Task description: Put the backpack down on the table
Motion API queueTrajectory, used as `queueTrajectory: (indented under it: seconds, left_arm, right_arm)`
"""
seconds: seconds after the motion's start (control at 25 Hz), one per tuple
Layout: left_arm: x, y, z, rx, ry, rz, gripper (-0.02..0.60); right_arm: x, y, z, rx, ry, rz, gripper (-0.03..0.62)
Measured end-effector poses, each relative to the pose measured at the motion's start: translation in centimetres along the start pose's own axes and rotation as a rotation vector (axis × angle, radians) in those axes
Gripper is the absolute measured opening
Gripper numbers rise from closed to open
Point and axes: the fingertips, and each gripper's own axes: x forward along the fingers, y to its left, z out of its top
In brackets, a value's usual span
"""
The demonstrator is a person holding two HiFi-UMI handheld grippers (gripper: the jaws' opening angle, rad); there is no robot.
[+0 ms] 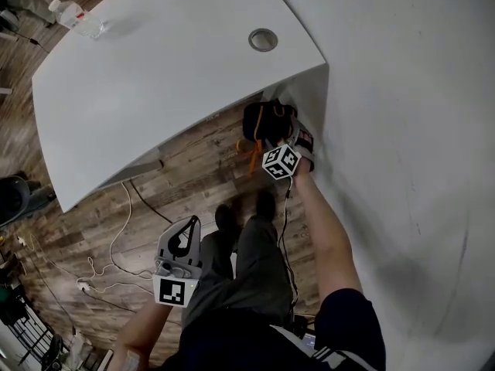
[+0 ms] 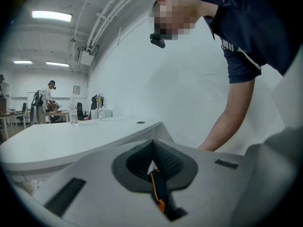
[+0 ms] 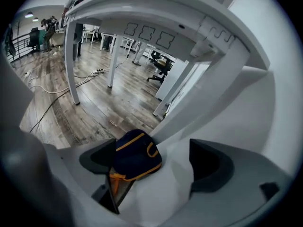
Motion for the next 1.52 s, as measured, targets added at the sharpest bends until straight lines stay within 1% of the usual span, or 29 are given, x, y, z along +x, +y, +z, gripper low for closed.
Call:
queueTrajectory:
  seconds: [0.24,0.4,0.52,0.6,0.76,0.84,0.96,1.08,1.12,1.2,1.28,1.4,1.44,1.52]
  left_arm:
    - [1.5,0.8,-2.3,0.004,-0.001,0.01,0.003]
    - [2.5,1.6,-3.3,-0.004,-0.005,0.022,0.003]
    - [3.1,2.3,-3.9,-0.003,-0.017,0.028,0.003]
    - [3.4,2.4,-4.7,-0.002,-0.018,0.031,0.003]
    - [3.8,2.4,-6.3,-0.011,-0.007,0.037,0.003]
    - [3.9,2.8,-6.6,-0.013,-0.012,0.039,0.003]
    - [3.9,3.4,-7.1,-0.016,-0.019,0.053,0.003]
    - [3.8,3.8,-7.9,-0.017,-0.01,0.064,0.003]
    - [3.8,4.0,-8.2,-0.022,-0.005,0.07,0.003]
    - [3.7,4.3,-8.5,-0.027,-0.003,0.081,0.003]
    - [3.6,4.5,-8.7,-0.027,-0.004,0.091,0.003]
    - [3.5,4.3,-9.1,-0.028,-0.002,0.098,0.003]
    - [3.5,4.3,-9.2,-0.026,-0.001,0.097,0.003]
    - [3.6,4.4,-9.5,-0.023,0.001,0.098,0.003]
  right_arm:
    - [5.3,0.9,-2.2,-0.077,0.027,0.011,0.45]
    - [8.3,1.9,-4.0,-0.165,0.079,0.034,0.418]
    - [10.2,2.1,-4.9,-0.223,0.115,0.027,0.397]
    - [11.6,2.4,-5.7,-0.254,0.132,0.027,0.367]
    - [13.5,2.5,-6.9,-0.279,0.144,0.008,0.327]
    - [14.3,2.6,-7.2,-0.294,0.153,0.002,0.318]
    - [15.7,2.9,-7.8,-0.326,0.16,-0.013,0.276]
    - [16.7,2.8,-8.1,-0.362,0.167,-0.038,0.255]
    - [16.8,2.6,-8.1,-0.375,0.17,-0.051,0.228]
    - [17.1,2.1,-7.9,-0.403,0.176,-0.081,0.204]
    - [17.2,1.6,-7.8,-0.425,0.178,-0.113,0.21]
    - [17.4,1.5,-8.0,-0.418,0.165,-0.148,0.266]
    - [17.5,1.6,-8.0,-0.414,0.158,-0.158,0.275]
    - [17.6,1.6,-7.7,-0.409,0.139,-0.193,0.27]
